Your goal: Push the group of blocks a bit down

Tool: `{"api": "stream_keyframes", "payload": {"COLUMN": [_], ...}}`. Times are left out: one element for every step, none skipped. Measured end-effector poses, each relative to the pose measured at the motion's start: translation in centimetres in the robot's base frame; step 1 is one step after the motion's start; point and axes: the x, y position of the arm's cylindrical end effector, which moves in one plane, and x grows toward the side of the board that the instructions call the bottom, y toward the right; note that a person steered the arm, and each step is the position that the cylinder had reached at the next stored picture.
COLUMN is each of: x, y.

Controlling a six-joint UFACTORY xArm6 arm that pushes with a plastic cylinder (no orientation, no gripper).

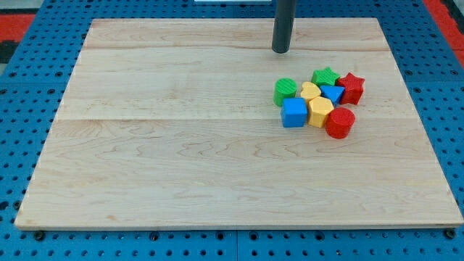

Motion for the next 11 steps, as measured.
{"api": "stream_keyframes", "payload": {"x": [0.0, 0.0, 0.0, 0.1, 0.1, 0.1, 2.6, 7.4, 8.1, 8.4, 11.0], "y": [-0.1, -0.1, -0.1, 0.2, 1.7, 5.0, 10.2, 9.6, 5.8, 1.9, -0.9]}}
